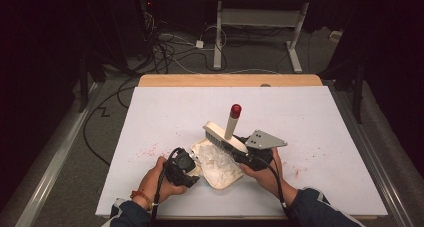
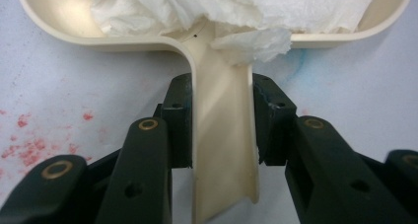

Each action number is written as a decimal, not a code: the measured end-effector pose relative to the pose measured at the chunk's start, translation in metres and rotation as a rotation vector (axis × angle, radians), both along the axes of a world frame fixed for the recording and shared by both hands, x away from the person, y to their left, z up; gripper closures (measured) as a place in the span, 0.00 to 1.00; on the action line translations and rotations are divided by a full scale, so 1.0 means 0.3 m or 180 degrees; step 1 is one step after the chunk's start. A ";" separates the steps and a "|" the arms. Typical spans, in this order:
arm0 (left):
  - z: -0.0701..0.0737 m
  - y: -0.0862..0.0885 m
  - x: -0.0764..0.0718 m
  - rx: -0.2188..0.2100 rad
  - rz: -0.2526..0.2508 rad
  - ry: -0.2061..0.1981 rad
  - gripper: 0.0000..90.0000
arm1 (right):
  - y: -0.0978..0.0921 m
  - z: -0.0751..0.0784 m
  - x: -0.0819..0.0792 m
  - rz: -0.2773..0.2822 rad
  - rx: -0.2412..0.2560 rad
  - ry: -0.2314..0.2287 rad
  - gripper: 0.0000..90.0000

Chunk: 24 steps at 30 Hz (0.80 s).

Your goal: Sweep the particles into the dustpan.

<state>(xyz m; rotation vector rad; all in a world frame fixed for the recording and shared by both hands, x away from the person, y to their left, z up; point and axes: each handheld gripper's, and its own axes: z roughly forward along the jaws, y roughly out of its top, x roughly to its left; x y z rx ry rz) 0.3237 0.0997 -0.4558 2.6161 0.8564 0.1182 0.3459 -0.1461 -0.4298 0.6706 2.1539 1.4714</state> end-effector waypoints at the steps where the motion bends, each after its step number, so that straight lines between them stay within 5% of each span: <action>1: 0.000 0.000 0.000 0.0002 -0.0001 0.0001 0.70 | -0.010 0.008 0.002 -0.0006 0.0003 -0.0029 0.75; 9: -0.001 -0.001 0.000 0.0014 -0.0006 -0.0014 0.70 | -0.101 0.031 0.040 -0.0247 -0.0031 -0.0057 0.75; 21: -0.003 -0.011 -0.004 0.0074 -0.0083 -0.0041 0.70 | -0.219 -0.033 0.044 -0.0273 -0.0312 0.0390 0.75; 24: -0.004 -0.017 -0.004 0.0094 -0.0107 -0.0047 0.70 | -0.253 -0.025 0.031 -0.0277 -0.0251 0.0440 0.75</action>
